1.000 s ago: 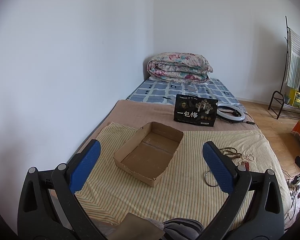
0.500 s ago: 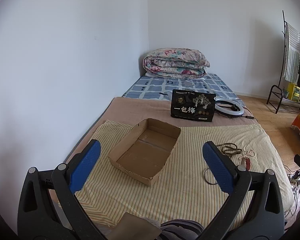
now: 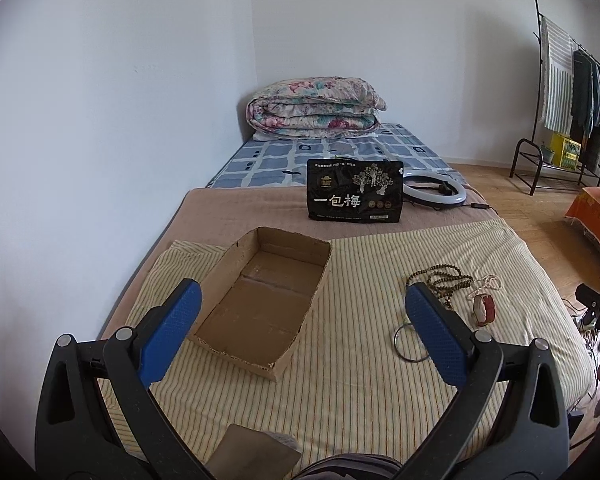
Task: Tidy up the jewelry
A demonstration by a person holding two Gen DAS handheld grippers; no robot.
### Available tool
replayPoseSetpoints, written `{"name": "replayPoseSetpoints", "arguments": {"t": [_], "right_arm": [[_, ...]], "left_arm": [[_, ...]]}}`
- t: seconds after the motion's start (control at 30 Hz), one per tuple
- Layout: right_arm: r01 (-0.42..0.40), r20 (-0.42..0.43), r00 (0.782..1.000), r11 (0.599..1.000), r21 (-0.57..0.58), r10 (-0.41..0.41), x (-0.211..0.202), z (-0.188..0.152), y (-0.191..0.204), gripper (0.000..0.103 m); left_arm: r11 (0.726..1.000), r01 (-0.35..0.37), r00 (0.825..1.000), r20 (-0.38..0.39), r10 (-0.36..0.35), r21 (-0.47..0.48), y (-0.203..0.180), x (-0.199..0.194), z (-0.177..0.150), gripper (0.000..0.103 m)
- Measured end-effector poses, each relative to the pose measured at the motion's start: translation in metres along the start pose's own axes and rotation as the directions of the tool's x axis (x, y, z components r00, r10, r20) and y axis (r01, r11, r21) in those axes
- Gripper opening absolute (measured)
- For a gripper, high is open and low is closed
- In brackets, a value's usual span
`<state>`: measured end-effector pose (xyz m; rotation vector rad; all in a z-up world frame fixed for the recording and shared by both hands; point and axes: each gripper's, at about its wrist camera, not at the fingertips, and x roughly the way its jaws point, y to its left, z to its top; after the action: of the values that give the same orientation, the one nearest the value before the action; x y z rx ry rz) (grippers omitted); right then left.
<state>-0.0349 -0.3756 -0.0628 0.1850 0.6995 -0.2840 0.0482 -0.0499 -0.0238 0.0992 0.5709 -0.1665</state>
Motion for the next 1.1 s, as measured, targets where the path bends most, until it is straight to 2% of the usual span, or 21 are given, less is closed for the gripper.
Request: {"name": "replayPoseSetpoints", "arguments": {"t": [0.23, 0.3, 0.43, 0.53, 0.73, 0.93, 1.1], "right_arm": [[-0.048, -0.079, 0.996, 0.999, 0.024, 0.05, 0.039, 0.003, 0.004, 0.103], [-0.048, -0.098, 0.994, 0.998, 0.029, 0.05, 0.047, 0.006, 0.006, 0.103], [-0.078, -0.129, 0.988, 0.997, 0.018, 0.079, 0.063, 0.014, 0.012, 0.103], [-0.055, -0.146, 0.988, 0.998, -0.018, 0.052, 0.078, 0.017, 0.018, 0.103], [-0.033, -0.199, 0.98, 0.996, -0.08, 0.017, 0.109, 0.016, 0.027, 0.103], [-0.038, -0.23, 0.973, 0.995, -0.097, 0.014, 0.139, 0.008, 0.022, 0.103], [-0.08, -0.251, 0.967, 0.991, -0.108, 0.05, 0.157, -0.003, 0.015, 0.103]], "left_arm": [[0.998, 0.056, 0.998, -0.029, -0.055, 0.036, -0.008, 0.045, 0.019, 0.103], [0.998, 0.049, 0.998, -0.037, -0.048, 0.043, -0.009, 0.059, 0.026, 0.103], [0.994, 0.085, 0.994, -0.081, -0.079, 0.067, -0.014, 0.084, 0.037, 0.103], [0.991, 0.108, 0.988, -0.122, -0.098, 0.081, -0.02, 0.101, 0.041, 0.103], [0.98, 0.167, 0.968, -0.208, -0.143, 0.104, -0.043, 0.125, 0.036, 0.103], [0.969, 0.224, 0.938, -0.292, -0.186, 0.104, -0.064, 0.143, 0.027, 0.103], [0.973, 0.228, 0.922, -0.329, -0.202, 0.04, -0.068, 0.16, 0.003, 0.103]]}}
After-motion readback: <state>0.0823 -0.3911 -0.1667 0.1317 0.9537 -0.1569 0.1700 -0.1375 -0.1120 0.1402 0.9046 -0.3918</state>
